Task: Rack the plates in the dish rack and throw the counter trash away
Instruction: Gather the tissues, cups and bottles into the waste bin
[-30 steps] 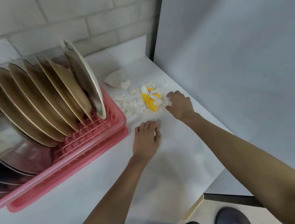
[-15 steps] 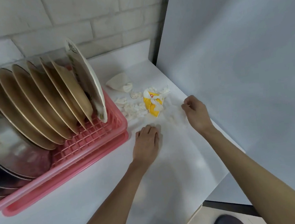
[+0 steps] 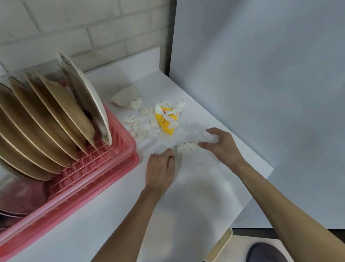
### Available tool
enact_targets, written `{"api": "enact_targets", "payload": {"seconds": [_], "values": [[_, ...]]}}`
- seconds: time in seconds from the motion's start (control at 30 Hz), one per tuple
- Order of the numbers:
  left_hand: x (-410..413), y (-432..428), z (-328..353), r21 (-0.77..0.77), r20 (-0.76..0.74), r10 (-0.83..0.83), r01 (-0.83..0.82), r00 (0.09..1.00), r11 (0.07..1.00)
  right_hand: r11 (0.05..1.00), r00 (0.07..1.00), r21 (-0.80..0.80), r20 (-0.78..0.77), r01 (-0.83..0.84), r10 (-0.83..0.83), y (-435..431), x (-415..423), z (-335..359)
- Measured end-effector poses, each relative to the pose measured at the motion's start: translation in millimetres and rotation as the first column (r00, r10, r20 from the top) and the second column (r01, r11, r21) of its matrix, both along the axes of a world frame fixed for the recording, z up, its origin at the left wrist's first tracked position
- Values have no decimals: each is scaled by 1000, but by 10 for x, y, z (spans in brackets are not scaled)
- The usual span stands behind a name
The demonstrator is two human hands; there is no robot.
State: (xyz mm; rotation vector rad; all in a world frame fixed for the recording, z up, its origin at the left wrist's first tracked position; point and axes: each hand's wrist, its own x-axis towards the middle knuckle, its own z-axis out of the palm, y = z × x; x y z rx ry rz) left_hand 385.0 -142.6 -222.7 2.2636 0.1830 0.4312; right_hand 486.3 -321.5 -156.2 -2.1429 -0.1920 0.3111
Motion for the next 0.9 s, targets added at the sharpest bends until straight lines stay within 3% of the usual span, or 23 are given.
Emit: {"api": "enact_targets", "payload": {"seconds": [0.1, 0.2, 0.33, 0.47, 0.6, 0.7, 0.8, 0.9], "values": [[-3, 3, -25, 3, -5, -3, 3, 1000, 1000, 983, 992, -182, 120, -15, 37, -118, -165, -220], [-2, 9, -42, 9, -25, -12, 13, 1000, 1000, 965, 963, -260, 246, -48, 114, -308, -478, -533], [2, 7, -17, -6, -29, -45, 45, 999, 999, 943, 931, -317, 305, -101, 202, -420, -733, -726], [1, -7, -44, 11, -31, -51, 51, 998, 999, 971, 919, -238, 384, 7, 88, -401, -663, -734], [4, -15, -35, 36, -13, -55, 56, 998, 998, 982, 964, 33, 187, 187, -190, -364, -602, -573], [3, -11, -23, 42, 18, -74, 73, 997, 996, 970, 959, 99, 158, 220, -234, -298, -552, -490], [7, -10, -32, 45, 28, -84, 83, 996, 996, 997, 981, -29, 187, 64, -58, -383, -651, -541], [9, -4, -52, 39, 31, -92, 91, 995, 995, 895, 889, -384, 296, -226, 351, -579, -807, -700]]}}
